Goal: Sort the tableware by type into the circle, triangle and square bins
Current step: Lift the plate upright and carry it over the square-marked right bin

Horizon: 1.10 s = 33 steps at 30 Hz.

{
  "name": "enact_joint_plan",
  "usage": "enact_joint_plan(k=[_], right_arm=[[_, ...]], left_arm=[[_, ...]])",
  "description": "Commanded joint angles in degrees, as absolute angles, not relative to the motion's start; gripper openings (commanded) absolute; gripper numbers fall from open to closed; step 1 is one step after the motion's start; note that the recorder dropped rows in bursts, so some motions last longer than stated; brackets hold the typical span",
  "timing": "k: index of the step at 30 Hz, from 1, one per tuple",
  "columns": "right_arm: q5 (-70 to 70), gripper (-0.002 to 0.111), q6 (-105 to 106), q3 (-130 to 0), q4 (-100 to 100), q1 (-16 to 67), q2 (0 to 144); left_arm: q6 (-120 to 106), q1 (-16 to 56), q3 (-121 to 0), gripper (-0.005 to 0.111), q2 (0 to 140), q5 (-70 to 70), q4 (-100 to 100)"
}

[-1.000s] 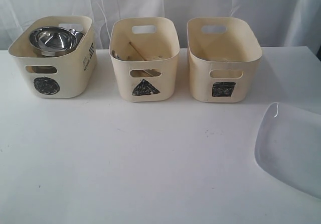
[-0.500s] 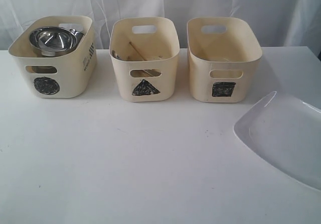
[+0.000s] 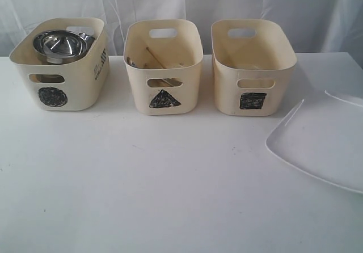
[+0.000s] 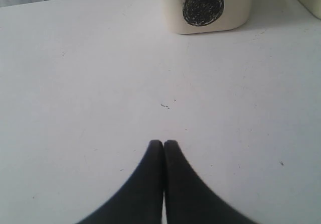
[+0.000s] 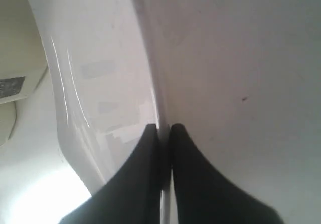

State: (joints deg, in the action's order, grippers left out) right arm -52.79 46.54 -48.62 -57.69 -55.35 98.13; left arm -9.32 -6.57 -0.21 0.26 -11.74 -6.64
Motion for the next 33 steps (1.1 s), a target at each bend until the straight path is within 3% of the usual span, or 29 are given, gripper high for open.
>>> enact_joint_plan(k=[1,21,33], right_arm=[[-54.84,0.000,46.23,-48.52,-59.50,-55.37,90.83],[-49.95,0.000,43.25,-49.01,-55.51,-55.37,79.28],[-50.89,0.000,38.20,-56.67,-60.64,-55.37,68.07]], left_arm=[[-9.45,-6.59,0.00,0.000,0.00,-11.64,-6.98],[-9.45,-6.59,0.00,0.000,0.00,-11.64,-6.98],[-9.45,-6.59,0.00,0.000,0.00,-11.64,-6.98]])
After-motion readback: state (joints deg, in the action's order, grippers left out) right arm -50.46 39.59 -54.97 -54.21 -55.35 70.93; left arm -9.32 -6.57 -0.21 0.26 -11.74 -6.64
